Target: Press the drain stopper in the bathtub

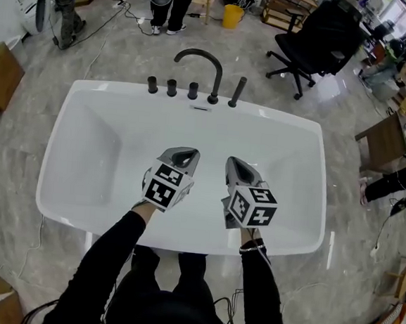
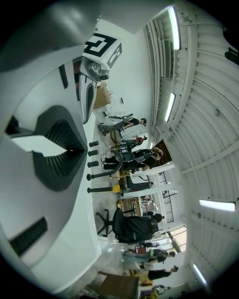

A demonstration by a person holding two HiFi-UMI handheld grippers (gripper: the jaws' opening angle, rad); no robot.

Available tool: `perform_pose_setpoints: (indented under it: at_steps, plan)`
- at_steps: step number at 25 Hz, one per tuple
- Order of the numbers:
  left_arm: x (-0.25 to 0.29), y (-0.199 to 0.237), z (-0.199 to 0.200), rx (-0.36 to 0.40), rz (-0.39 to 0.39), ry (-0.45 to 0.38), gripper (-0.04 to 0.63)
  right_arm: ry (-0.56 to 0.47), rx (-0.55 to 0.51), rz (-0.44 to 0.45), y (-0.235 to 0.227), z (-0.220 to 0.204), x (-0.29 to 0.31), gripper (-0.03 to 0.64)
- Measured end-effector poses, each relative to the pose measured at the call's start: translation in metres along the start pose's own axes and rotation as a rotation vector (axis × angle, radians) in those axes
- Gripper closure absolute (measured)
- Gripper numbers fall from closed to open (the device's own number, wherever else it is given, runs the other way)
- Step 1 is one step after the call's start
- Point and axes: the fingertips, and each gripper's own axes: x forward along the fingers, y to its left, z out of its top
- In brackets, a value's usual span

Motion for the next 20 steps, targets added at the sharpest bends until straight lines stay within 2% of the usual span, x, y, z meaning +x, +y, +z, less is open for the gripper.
perform_pose_setpoints:
  at_steps: [20]
  plan:
    - [-0.062, -0.003, 0.019, 0.002, 0.008, -0.094, 0.592, 0.017, -0.067, 0.056, 0.052, -0.004, -0.013, 0.615]
